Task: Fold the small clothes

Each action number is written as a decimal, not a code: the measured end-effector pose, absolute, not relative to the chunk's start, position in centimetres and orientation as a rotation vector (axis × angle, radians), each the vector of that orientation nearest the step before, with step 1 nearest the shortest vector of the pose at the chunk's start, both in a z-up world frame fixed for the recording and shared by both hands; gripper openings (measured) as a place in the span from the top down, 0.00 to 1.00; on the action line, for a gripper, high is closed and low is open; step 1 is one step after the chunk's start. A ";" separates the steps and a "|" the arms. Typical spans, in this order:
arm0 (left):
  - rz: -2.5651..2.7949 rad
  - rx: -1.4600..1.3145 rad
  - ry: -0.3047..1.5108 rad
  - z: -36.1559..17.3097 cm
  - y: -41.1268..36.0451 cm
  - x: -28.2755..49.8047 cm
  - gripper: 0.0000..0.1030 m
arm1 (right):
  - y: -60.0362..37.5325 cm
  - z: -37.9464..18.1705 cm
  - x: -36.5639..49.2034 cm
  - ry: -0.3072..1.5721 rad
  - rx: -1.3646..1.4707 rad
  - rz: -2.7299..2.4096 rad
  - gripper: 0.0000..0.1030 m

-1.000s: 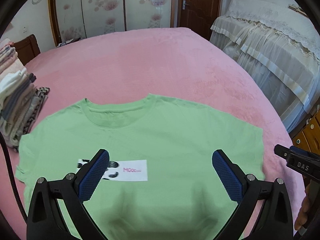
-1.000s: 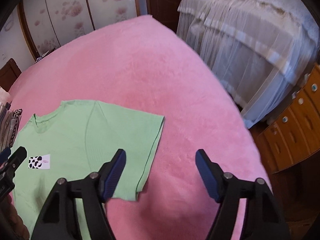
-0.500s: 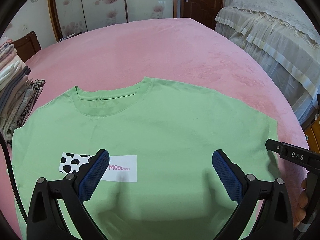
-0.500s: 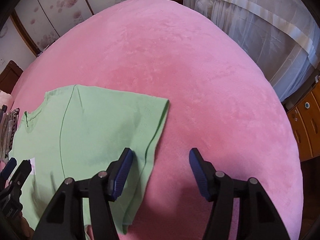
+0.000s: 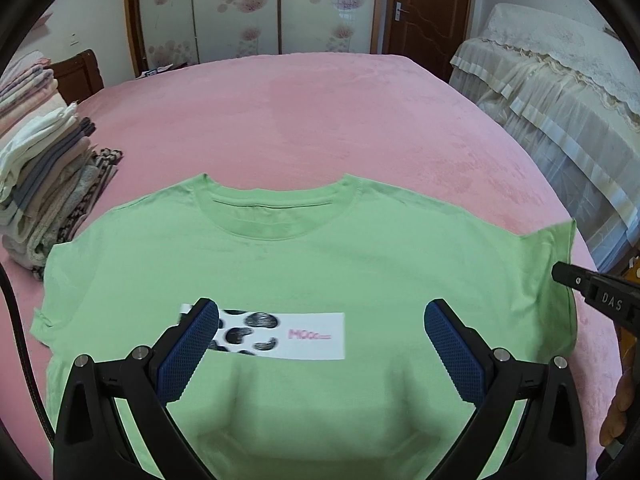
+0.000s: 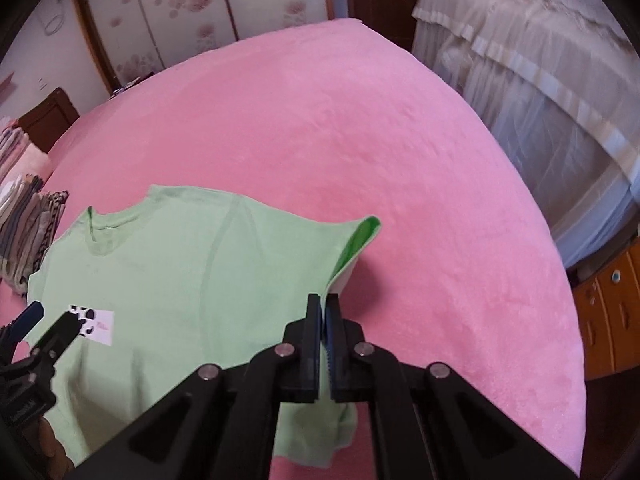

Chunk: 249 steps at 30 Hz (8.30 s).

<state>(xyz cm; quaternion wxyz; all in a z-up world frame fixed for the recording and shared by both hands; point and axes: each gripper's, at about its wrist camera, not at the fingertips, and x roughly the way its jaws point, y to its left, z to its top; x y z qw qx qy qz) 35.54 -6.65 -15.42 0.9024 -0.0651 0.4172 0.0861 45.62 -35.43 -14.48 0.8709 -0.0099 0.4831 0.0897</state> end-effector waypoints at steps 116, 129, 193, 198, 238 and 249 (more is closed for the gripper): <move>-0.133 -0.036 0.836 -5.4 0.8 30.9 0.14 | -28.9 -11.1 25.2 0.955 -0.049 0.211 0.75; 0.250 -0.112 0.730 -4.2 15.4 18.2 0.05 | -18.4 -7.3 23.5 0.893 -0.144 0.370 0.75; 0.277 -0.195 0.968 -20.3 21.8 20.4 0.05 | -2.1 -17.9 31.3 1.142 -0.126 0.467 0.78; 0.240 -0.209 0.970 -20.3 20.7 20.9 0.05 | 1.4 -14.0 32.6 1.021 -0.267 0.652 0.75; 0.249 -0.290 0.975 -19.0 24.0 22.9 0.05 | 10.7 -14.0 40.2 1.017 -0.290 0.836 0.95; 0.255 -0.042 1.047 -21.9 17.6 24.4 0.05 | 4.3 -13.8 43.6 1.019 -0.076 0.664 0.95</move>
